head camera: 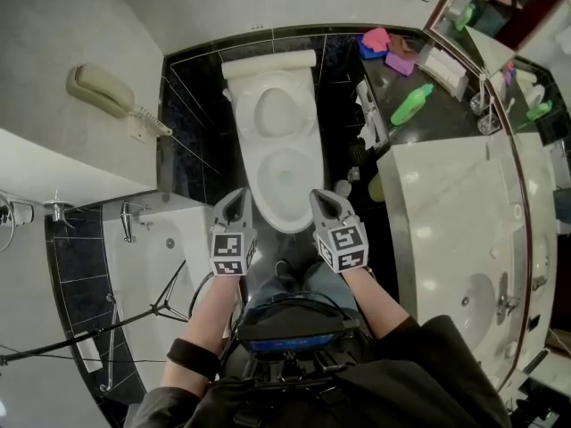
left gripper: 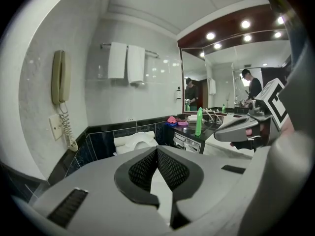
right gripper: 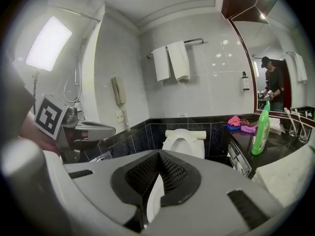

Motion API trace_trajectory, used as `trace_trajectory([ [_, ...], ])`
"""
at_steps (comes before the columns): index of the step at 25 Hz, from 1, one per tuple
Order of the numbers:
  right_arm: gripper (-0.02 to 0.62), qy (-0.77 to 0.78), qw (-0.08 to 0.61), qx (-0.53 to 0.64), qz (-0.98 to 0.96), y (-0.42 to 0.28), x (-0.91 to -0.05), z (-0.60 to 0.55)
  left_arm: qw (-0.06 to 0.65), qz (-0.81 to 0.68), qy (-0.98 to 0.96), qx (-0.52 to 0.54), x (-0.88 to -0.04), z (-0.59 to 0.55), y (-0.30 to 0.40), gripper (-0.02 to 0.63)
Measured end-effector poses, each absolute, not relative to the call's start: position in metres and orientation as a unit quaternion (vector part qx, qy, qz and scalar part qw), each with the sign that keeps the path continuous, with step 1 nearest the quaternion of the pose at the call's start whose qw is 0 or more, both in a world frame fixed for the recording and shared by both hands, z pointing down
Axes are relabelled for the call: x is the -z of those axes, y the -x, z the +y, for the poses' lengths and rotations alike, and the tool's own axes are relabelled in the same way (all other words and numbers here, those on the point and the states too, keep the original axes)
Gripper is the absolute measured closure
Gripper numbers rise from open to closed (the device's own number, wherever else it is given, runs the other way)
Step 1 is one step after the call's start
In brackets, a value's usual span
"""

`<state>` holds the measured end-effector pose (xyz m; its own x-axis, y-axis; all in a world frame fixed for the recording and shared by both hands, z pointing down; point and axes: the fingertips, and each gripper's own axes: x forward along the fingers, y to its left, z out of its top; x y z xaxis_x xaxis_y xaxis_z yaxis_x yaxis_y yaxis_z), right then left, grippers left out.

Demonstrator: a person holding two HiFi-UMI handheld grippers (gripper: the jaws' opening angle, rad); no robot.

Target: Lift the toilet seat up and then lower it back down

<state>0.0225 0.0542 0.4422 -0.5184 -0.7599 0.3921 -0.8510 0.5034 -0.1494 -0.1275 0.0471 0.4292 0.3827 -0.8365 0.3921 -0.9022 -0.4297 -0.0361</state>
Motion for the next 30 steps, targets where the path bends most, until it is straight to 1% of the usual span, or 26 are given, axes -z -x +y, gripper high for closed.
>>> trace_trajectory([
  [5, 0.592, -0.458, 0.147, -0.158, -0.862, -0.027, -0.446, 0.042, 0.096, -0.531, -0.823, -0.177, -0.429, 0.037, 0.120, 0.606],
  [13, 0.592, -0.415, 0.137, -0.168, -0.884, -0.034, -0.449, 0.029, 0.096, -0.557, -0.805, -0.182, -0.435, 0.023, 0.108, 0.606],
  [20, 0.592, -0.400, 0.141, -0.164, -0.891, -0.029, -0.466, 0.006, 0.096, -0.577, -0.788, -0.194, -0.456, -0.006, 0.125, 0.606],
  [25, 0.592, -0.394, 0.137, -0.160, -0.894, -0.003, -0.475, -0.016, 0.084, -0.568, -0.793, -0.204, -0.475, -0.042, 0.140, 0.606],
  [30, 0.592, -0.391, 0.147, -0.172, -0.892, 0.036, -0.500, -0.040, 0.088, -0.545, -0.804, -0.220, -0.492, -0.082, 0.155, 0.606],
])
